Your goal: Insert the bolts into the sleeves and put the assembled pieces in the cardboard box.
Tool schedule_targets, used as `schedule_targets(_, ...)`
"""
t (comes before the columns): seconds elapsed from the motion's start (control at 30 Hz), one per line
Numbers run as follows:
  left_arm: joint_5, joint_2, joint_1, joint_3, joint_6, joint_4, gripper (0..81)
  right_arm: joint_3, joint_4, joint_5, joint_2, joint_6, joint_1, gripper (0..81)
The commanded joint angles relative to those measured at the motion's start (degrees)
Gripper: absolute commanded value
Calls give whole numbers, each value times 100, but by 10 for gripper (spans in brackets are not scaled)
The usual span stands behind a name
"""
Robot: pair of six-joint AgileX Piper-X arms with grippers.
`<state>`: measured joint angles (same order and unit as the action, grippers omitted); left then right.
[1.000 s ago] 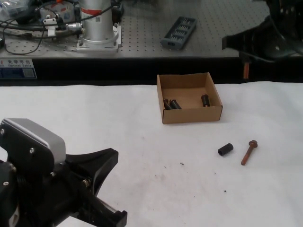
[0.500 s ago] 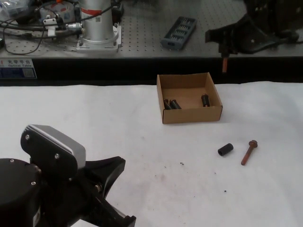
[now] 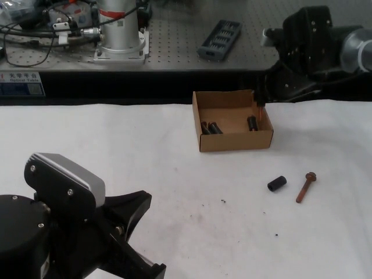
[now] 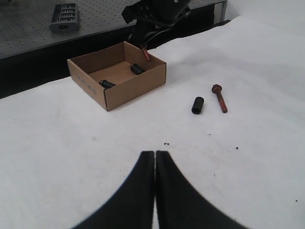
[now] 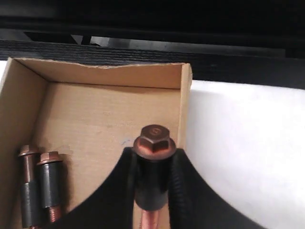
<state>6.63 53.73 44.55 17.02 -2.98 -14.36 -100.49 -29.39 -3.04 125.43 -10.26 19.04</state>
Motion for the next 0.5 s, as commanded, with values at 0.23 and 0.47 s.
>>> schedule_targets(0.23, 69, -2, 13, 13, 81, -123, 6, -266, 101, -483, 222, -4, -86, 54)
schedule_targets(0.47, 69, -2, 13, 13, 81, -123, 6, -266, 51, -483, 356, -4, -86, 54)
